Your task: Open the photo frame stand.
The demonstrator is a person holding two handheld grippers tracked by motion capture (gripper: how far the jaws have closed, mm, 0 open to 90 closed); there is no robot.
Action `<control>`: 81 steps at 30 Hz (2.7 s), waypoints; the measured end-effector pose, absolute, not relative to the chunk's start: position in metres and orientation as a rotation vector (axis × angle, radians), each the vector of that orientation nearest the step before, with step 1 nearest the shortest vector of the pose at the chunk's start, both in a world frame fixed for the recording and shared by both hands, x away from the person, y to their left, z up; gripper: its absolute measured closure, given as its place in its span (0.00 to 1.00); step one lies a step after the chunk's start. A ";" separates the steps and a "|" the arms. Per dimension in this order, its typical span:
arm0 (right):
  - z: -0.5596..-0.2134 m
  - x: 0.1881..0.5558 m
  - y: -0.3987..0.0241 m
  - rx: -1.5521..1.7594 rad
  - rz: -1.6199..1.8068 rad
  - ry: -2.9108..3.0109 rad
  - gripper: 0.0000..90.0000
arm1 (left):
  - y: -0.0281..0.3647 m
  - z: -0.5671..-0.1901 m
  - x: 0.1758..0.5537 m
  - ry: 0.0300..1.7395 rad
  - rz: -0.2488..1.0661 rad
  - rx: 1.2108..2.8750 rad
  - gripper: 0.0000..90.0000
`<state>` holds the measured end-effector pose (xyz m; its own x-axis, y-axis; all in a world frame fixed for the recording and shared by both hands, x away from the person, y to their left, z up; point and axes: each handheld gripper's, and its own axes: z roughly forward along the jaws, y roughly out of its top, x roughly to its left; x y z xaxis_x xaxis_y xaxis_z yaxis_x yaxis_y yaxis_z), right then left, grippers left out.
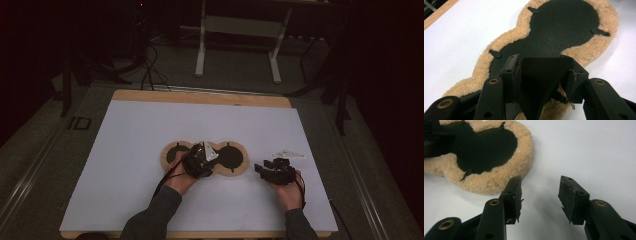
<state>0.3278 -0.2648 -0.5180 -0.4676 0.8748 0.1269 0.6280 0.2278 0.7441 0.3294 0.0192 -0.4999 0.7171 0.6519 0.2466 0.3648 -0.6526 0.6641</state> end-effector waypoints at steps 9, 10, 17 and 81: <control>-0.518 0.328 -0.265 1.394 1.094 2.191 0.58 | 0.017 -0.498 0.328 0.734 0.683 2.335 0.70; -0.518 0.328 -0.264 1.394 1.095 2.190 0.58 | 0.017 -0.498 0.328 0.729 0.691 2.333 0.71; -0.518 0.328 -0.264 1.395 1.097 2.190 0.58 | 0.018 -0.495 0.328 0.714 0.724 2.329 0.77; -0.465 0.343 -0.233 1.438 1.389 2.289 0.42 | 0.063 -0.488 0.319 0.727 0.646 2.035 0.80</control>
<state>0.3433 -0.2329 -0.4645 -0.5480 0.7577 0.3543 0.6643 0.1368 0.7348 0.3192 0.0631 -0.4875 0.6966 0.6966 0.1718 0.2530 -0.4626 0.8497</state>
